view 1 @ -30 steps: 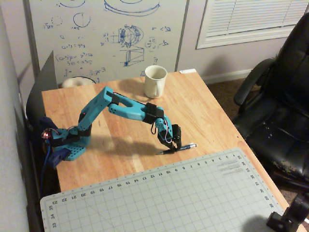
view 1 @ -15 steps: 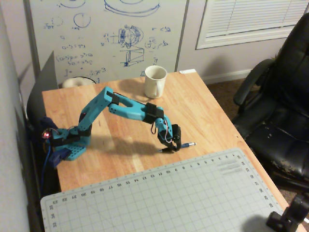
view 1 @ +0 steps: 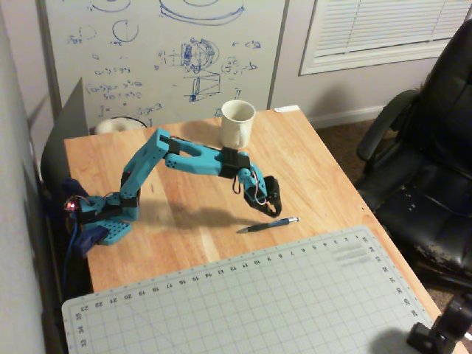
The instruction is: Touch the pen.
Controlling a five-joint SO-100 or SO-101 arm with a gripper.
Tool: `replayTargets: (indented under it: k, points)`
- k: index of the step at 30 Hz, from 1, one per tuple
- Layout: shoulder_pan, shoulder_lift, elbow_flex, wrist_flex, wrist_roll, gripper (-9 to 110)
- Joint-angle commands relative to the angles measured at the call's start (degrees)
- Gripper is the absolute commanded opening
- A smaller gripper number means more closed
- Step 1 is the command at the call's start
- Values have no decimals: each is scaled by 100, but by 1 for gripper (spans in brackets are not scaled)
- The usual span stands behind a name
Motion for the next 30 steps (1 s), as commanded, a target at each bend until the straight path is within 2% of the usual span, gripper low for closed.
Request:
replayTargets:
  k: [1, 30]
  points:
    - [-18, 571, -483, -44, 44, 1]
    - [-88, -290, -492, -62, -35, 1]
